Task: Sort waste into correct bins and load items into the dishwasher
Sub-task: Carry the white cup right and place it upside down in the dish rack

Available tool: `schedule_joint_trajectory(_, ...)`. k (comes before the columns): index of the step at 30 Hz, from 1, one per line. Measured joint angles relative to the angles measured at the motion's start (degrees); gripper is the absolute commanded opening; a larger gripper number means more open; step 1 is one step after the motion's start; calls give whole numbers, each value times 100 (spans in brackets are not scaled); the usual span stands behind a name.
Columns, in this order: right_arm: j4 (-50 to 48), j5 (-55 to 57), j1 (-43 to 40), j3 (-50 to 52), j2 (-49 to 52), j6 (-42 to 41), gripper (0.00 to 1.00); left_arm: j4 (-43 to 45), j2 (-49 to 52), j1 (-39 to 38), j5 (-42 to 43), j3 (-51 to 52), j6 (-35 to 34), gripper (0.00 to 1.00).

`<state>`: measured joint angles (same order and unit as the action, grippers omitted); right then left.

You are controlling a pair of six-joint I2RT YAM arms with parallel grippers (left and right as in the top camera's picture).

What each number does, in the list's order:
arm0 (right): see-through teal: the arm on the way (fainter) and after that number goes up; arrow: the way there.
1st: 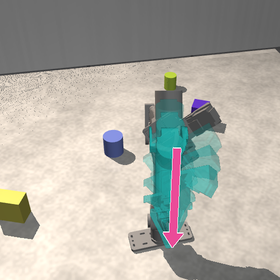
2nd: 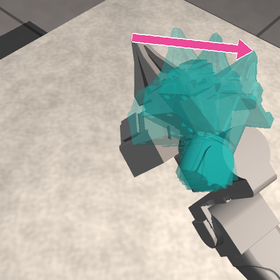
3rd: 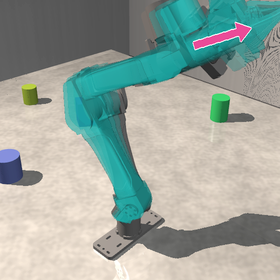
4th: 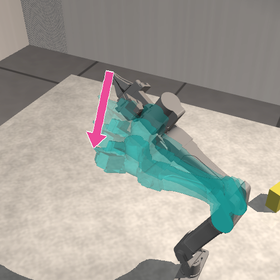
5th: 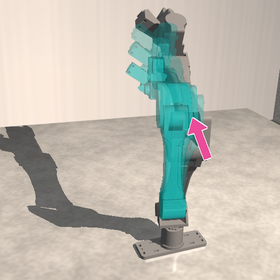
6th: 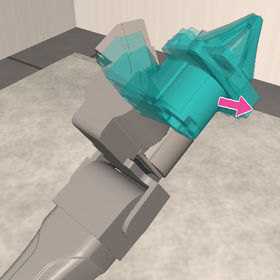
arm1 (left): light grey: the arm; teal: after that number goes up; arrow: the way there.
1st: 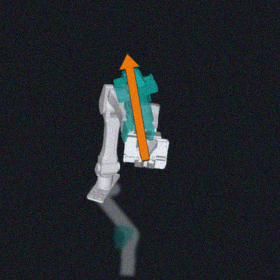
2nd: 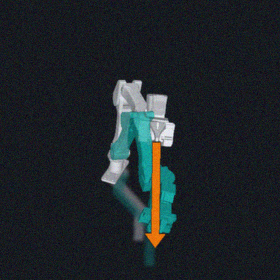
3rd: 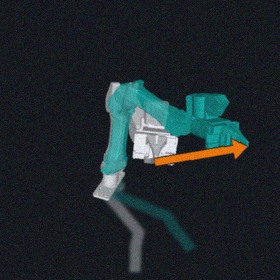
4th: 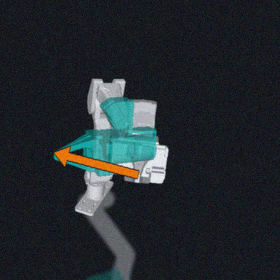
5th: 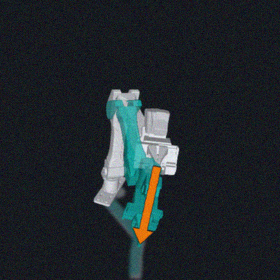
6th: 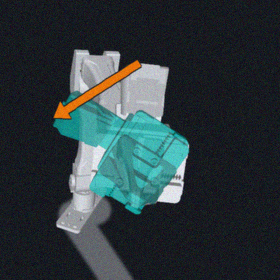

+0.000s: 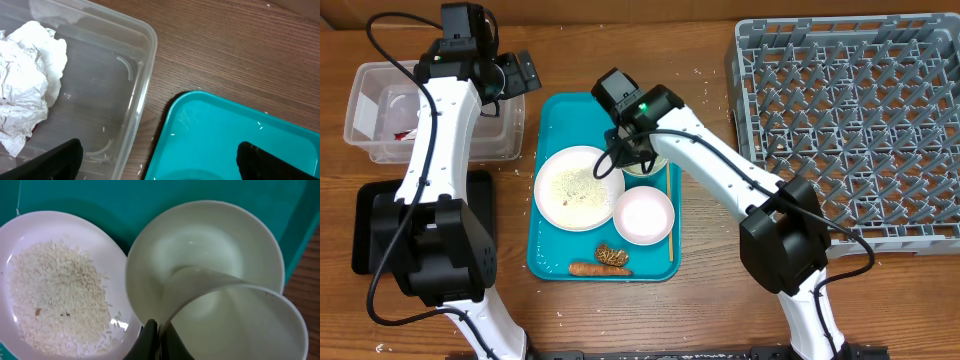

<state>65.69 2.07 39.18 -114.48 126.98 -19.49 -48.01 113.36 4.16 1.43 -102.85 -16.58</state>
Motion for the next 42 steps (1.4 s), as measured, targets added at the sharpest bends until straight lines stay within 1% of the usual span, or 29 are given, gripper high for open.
schedule_joint_trajectory(3, 466, 33, -105, -503, -7, 2, 4, 0, 0, 0, 2, 0, 2, 100)
schedule_joint_trajectory(6, 1003, 9, -380, -1172, -61, 4, 4, 0, 0, 0, 0, 0, 2, 100)
schedule_joint_trajectory(9, 1392, -201, -929, -1812, -238, 61, 4, 0, 0, 0, 0, 0, 2, 100)
schedule_joint_trajectory(12, 1399, -767, -1766, -2188, -544, 326, 4, 0, 0, 0, 0, 0, 2, 100)
schedule_joint_trajectory(15, 1353, -1683, -2726, -2302, -802, 756, 4, 0, 0, 0, 0, 0, 2, 100)
schedule_joint_trajectory(17, 1344, -2889, -3580, -2312, -866, 1209, 4, 0, 0, 0, 0, 0, 2, 100)
schedule_joint_trajectory(21, 1276, -4653, -4861, -2164, -754, 1843, 4, 0, 0, 0, 0, 0, 2, 100)
schedule_joint_trajectory(23, 1067, -5692, -5584, -1939, -579, 2159, 4, 2, 0, 0, 0, 0, 2, 100)
schedule_joint_trajectory(24, 885, -6078, -5790, -1779, -509, 2251, 4, 2, 0, 0, 0, 0, 2, 100)
schedule_joint_trajectory(27, 254, -7040, -6148, -1198, -251, 2422, 4, 0, 0, 0, 0, 0, 2, 100)
schedule_joint_trajectory(31, -494, -7781, -6188, -466, 15, 2417, 4, 2, 0, 0, 0, 0, 2, 100)
schedule_joint_trajectory(34, -909, -7820, -6148, -63, 188, 2247, 4, 0, 0, 0, 0, 0, 2, 100)
schedule_joint_trajectory(36, -1318, -7565, -6120, 197, 291, 1860, 4, 0, 0, 0, 0, 0, 2, 100)
schedule_joint_trajectory(40, -1670, -7158, -6111, 435, 400, 1287, 4, 0, 0, 0, 0, 0, 2, 100)
schedule_joint_trajectory(42, -1797, -7097, -6111, 433, 402, 1143, 4, 0, 0, 0, 0, 0, 2, 100)
